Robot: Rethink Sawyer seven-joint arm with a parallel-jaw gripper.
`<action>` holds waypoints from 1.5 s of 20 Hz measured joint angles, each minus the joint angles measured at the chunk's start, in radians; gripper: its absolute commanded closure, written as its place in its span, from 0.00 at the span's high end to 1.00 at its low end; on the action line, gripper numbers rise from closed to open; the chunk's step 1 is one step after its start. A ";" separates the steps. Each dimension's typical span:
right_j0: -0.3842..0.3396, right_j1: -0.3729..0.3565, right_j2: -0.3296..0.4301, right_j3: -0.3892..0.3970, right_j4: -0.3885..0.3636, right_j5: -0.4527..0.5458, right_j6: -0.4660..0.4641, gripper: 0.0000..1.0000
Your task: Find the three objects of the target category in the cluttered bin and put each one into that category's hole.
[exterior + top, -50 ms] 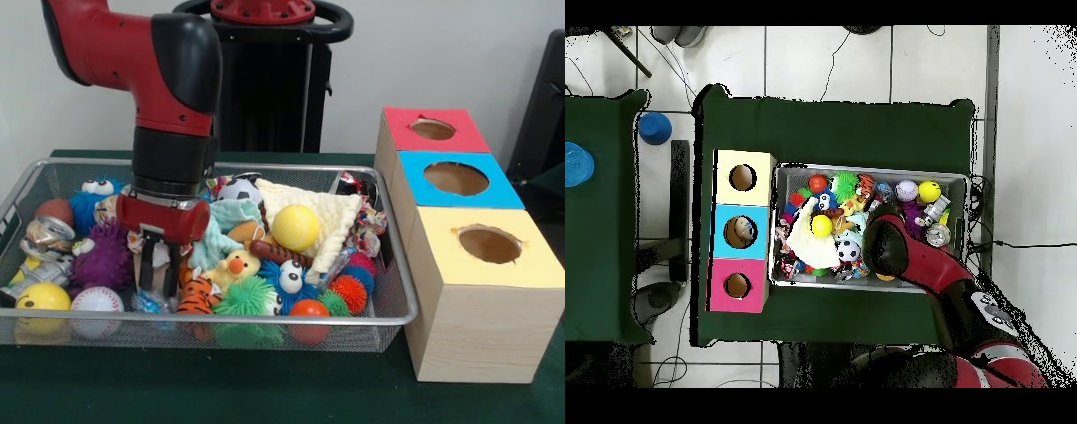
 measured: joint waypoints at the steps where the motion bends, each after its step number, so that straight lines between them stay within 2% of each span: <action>1: 0.000 -0.001 0.000 0.000 0.000 0.004 0.000 0.00; 6: 0.000 -0.017 0.000 0.002 0.000 0.035 0.000 0.00; 20: 0.000 -0.023 0.000 0.002 0.000 0.041 0.000 0.00; 30: 0.020 -0.070 -0.006 0.002 -0.001 0.121 0.000 0.00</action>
